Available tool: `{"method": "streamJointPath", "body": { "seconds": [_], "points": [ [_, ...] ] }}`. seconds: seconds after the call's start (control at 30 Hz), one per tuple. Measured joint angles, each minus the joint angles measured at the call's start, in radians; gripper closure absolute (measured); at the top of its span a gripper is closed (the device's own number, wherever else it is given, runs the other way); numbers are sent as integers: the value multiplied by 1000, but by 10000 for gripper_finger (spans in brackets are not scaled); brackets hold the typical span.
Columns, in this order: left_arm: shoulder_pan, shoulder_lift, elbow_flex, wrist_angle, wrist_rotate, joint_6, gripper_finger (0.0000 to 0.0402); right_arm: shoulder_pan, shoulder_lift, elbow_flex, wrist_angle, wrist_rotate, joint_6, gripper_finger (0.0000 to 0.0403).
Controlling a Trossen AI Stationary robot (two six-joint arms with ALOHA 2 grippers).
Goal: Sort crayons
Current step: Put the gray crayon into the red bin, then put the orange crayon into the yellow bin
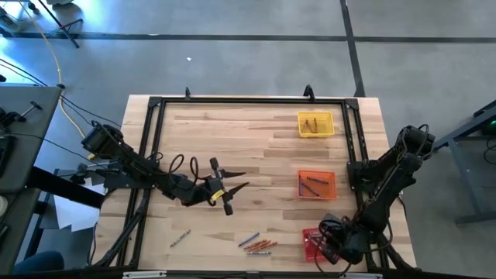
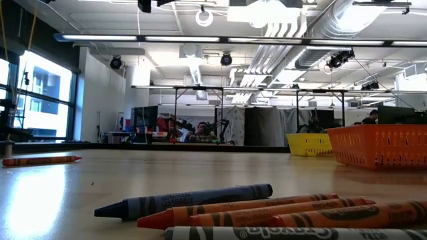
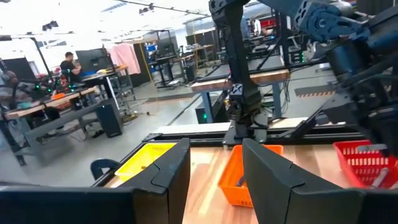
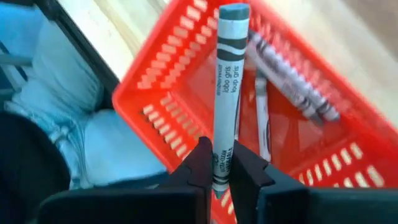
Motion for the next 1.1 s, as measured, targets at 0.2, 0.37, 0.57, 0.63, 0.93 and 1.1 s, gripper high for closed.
{"method": "streamJointPath", "body": {
  "seconds": [0.2,0.37,0.57,0.63,0.93,1.1],
  "points": [
    [-17,0,0,0,0,-27,270,0,0,0,1,90,3,333],
    [-33,0,0,0,0,-49,270,1,0,0,21,79,3,314],
    [-54,0,0,-13,-88,-14,270,0,0,0,98,74,-41,310],
    [-62,-1,0,-51,-200,-3,270,-4,0,0,150,105,-115,309],
    [-63,-1,0,-367,-377,-326,270,-112,-1,0,235,201,-444,309],
    [-8,-46,0,-563,-200,-505,271,-200,-1,0,234,203,-605,309]
  ]
}}
